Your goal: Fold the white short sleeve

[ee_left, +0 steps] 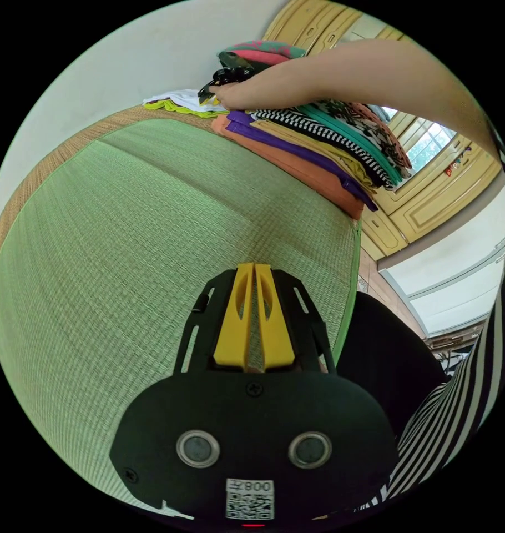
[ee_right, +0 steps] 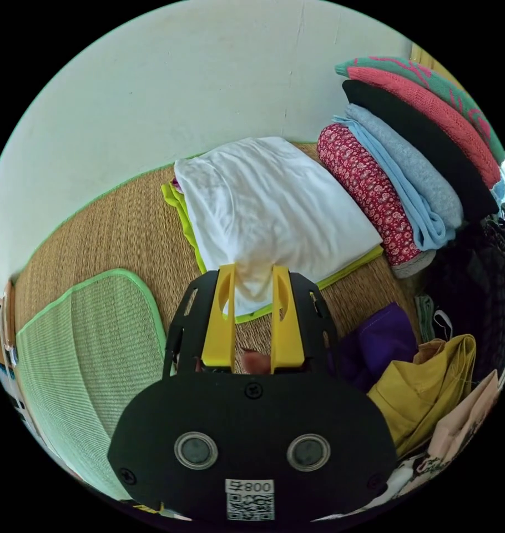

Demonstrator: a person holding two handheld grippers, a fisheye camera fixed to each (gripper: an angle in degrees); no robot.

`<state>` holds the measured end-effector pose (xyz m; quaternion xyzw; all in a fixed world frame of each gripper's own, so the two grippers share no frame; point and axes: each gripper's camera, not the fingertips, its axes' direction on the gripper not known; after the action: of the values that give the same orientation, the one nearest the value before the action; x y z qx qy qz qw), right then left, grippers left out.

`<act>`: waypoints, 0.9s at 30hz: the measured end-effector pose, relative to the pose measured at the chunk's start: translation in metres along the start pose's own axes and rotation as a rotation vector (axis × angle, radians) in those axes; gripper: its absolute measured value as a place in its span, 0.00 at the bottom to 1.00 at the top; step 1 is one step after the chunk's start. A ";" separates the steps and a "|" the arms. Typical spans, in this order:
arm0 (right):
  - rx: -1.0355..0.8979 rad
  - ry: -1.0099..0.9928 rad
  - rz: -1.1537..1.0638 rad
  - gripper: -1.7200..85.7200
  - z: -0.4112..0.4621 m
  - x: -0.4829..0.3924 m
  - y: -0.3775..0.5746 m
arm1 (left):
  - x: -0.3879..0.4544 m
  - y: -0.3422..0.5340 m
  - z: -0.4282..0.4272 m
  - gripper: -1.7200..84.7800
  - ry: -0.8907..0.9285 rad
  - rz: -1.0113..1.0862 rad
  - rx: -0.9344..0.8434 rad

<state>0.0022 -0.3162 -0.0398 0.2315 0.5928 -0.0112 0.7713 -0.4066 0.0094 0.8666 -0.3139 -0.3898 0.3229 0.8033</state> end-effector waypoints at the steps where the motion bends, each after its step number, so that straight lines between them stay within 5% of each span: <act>1: 0.003 -0.002 0.000 0.13 0.001 -0.001 0.000 | -0.006 0.005 -0.005 0.02 0.021 -0.009 0.002; 7: 0.041 -0.013 -0.007 0.06 -0.002 -0.008 0.005 | -0.022 0.032 -0.032 0.02 0.017 -0.008 0.002; 14: 0.108 -0.262 -0.031 0.04 -0.050 -0.016 0.029 | -0.036 0.062 -0.063 0.02 -0.026 0.011 0.000; 20: 0.175 -0.526 -0.173 0.03 -0.132 -0.046 0.097 | -0.081 0.094 -0.102 0.02 0.135 -0.120 -0.007; 27: 0.118 -0.787 -0.415 0.03 -0.229 -0.092 0.220 | -0.152 0.193 -0.209 0.04 0.450 -0.448 0.281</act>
<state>-0.1685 -0.0582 0.0768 0.1295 0.2866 -0.2869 0.9049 -0.3601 -0.0446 0.5526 -0.1702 -0.2138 0.1115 0.9555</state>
